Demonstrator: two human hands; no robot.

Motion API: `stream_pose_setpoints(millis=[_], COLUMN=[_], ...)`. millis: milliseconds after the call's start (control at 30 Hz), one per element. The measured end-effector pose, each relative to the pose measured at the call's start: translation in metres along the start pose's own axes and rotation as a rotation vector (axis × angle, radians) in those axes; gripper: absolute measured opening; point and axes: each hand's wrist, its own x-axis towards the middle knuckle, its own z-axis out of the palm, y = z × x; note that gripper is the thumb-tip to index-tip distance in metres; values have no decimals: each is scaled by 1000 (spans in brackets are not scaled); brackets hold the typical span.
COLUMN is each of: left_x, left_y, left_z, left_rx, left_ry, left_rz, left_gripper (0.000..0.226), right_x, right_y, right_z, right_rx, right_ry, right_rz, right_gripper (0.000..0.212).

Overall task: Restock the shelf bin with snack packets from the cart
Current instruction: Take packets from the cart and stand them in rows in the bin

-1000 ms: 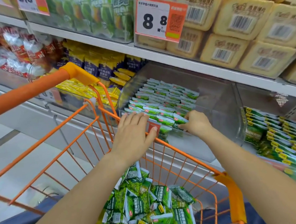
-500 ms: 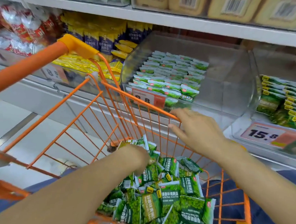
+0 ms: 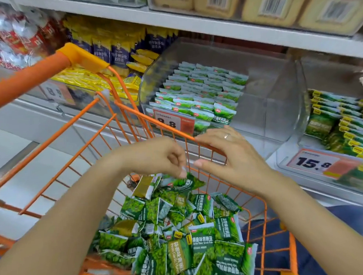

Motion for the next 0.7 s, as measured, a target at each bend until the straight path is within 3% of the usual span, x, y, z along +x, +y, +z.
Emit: stream_pose_setpoints(millis=[133, 267, 433, 700], left_x=[-12, -10, -11, -2], left_y=[20, 34, 27, 25], left_z=[-9, -1, 0, 1], left_rx=[-293, -449, -503, -713], left_ry=[280, 552, 468, 597], left_rz=[129, 212, 170, 117], left_gripper=[8, 9, 13, 12], right_x=[1, 6, 7, 10], right_y=[-3, -6, -10, -4], right_z=[0, -9, -16, -18], right_rx=[129, 456, 755, 801], right_ry=[-14, 53, 212, 144], right_rz=[-34, 130, 239, 242], right_gripper=[63, 31, 16, 24])
